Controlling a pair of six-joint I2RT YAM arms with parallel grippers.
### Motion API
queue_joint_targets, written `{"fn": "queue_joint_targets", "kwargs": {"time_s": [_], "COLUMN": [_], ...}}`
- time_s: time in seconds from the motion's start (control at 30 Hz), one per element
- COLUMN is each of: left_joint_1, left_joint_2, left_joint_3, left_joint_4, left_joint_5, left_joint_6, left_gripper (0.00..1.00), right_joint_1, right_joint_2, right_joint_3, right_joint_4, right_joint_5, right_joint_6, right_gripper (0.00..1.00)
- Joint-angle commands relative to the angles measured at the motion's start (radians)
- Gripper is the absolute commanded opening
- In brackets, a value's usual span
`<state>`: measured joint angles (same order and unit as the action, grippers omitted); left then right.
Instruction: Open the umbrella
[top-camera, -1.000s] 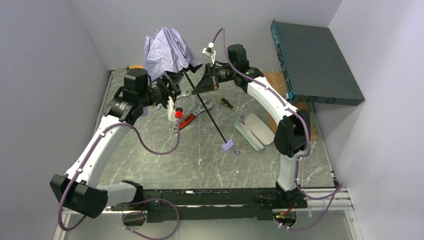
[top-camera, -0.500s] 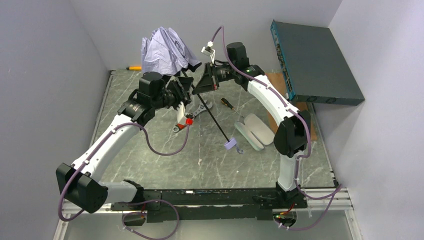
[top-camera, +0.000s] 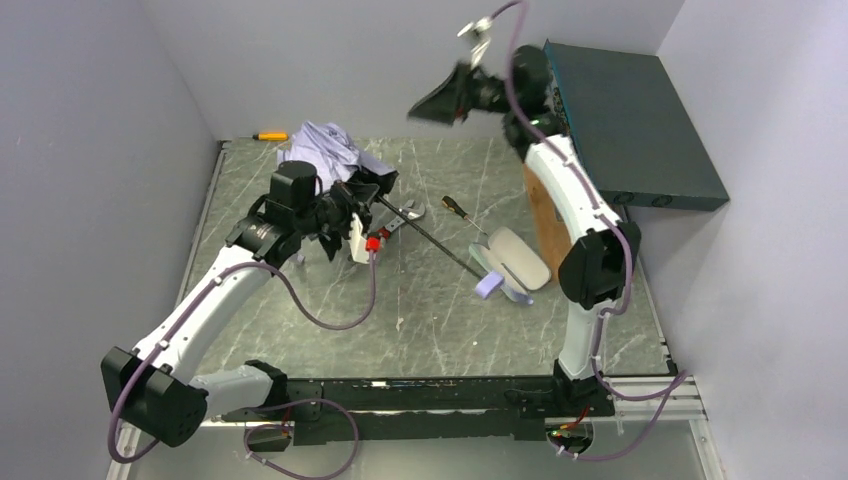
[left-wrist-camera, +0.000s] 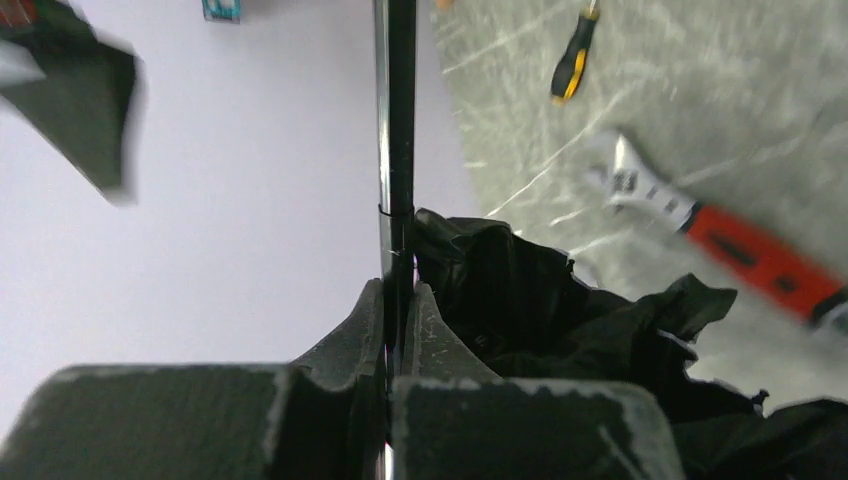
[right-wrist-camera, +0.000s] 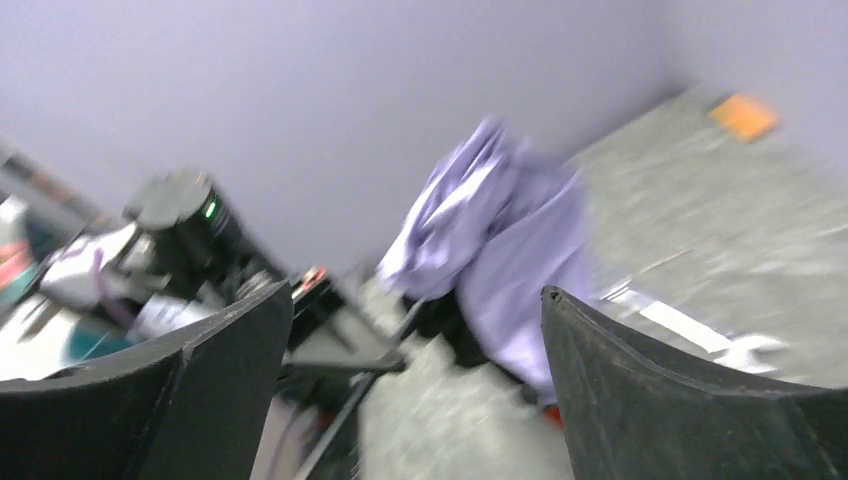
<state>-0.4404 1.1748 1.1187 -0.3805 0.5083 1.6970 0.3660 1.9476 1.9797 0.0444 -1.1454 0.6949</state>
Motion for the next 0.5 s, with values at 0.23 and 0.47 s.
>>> {"fn": "queue_joint_targets", "kwargs": {"time_s": [0.23, 0.47], "left_joint_1": [0.457, 0.434], "left_joint_2": [0.104, 0.258], "left_joint_3": [0.372, 0.512], "left_joint_4": [0.471, 0.529], "left_joint_5": [0.195, 0.292], "left_joint_6": [-1.483, -1.921], "left_gripper": [0.00, 0.00], "right_joint_1": [-0.257, -0.187], "right_joint_2": [-0.129, -0.277], "right_joint_3": [-0.034, -0.238], "right_joint_4": [0.293, 0.185], "right_joint_5": [0.271, 0.258], "right_joint_6": [0.189, -0.050], "right_gripper": [0.97, 0.97]}}
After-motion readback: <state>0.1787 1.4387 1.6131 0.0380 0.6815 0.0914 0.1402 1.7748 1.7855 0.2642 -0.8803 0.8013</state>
